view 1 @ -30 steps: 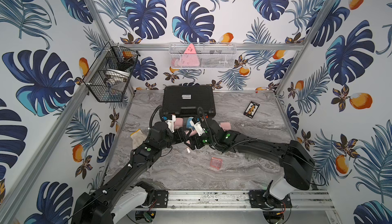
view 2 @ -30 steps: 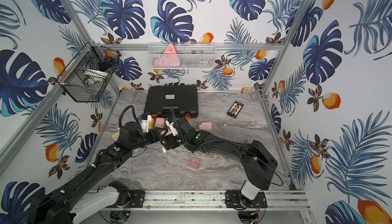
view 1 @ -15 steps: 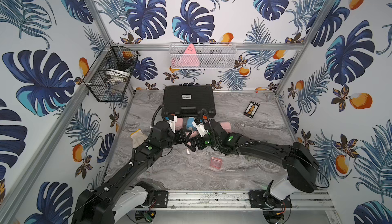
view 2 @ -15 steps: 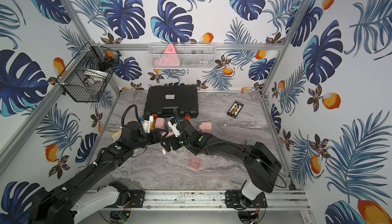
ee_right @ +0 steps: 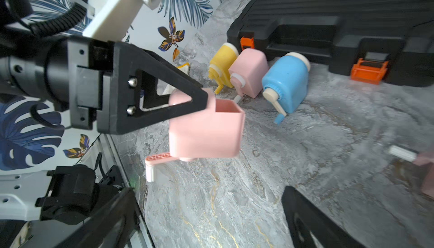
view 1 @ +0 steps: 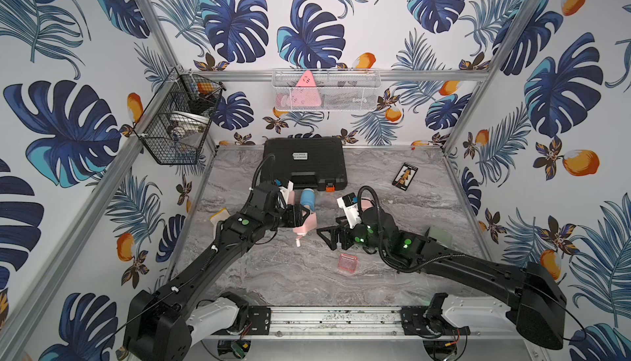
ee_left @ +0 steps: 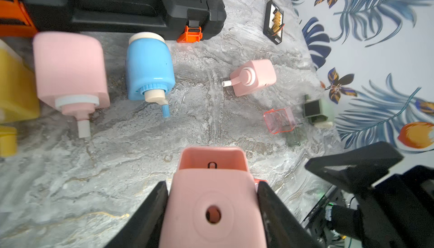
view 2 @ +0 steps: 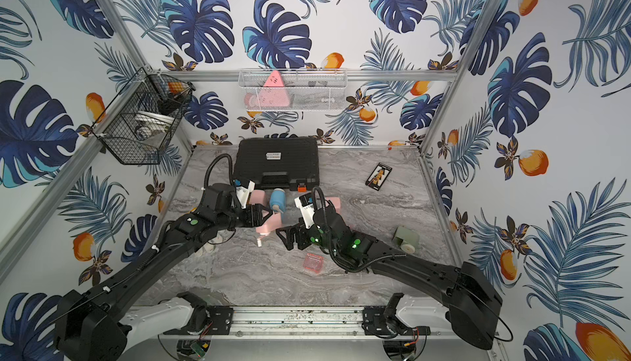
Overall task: Put the tray back into the pencil sharpener
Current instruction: Pick up the pencil sharpener from the center of the board, then place the pencil sharpener at the center of the board.
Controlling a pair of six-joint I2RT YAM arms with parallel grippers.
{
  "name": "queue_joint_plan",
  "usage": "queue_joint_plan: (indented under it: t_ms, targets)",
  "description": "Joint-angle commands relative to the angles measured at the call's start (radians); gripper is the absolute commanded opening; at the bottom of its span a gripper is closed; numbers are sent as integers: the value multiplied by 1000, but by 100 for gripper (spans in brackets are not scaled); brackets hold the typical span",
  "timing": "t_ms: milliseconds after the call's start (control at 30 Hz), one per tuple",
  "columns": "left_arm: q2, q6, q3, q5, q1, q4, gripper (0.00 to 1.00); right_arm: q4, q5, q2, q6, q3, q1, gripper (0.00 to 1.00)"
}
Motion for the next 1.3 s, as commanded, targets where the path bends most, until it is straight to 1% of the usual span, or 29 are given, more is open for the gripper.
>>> queue_joint_plan:
  t_ms: [0,100,133,233,400,567,733,867,1100,1267]
  targets:
    - [44,209,92,-5,0,-164,45,-67,146,-64,4,-33,0,100]
    - [101,313,174,2,-5,-283,44,-91,229,-131,2,-66,-1,100]
    - [113,334,193,-18,-20,-308,44,-97,253,-153,-1,-76,-1,100]
    - [139,412,218,-10,-90,-345,44,-109,291,-202,-13,-100,-1,99]
    - [201,561,280,-101,-202,-457,44,-133,296,-246,-20,-126,-1,99]
    - [241,667,317,-108,-276,-516,44,-134,295,-290,-5,-163,-1,99]
    - [283,775,330,-145,-354,-553,45,-138,296,-337,18,-199,-1,99]
    - [327,827,325,-179,-401,-565,46,-153,303,-361,31,-214,-1,99]
    - [411,881,325,-243,-463,-581,46,-168,307,-387,52,-234,-1,99]
    - [452,901,318,-241,-481,-574,46,-168,306,-388,60,-239,-2,99]
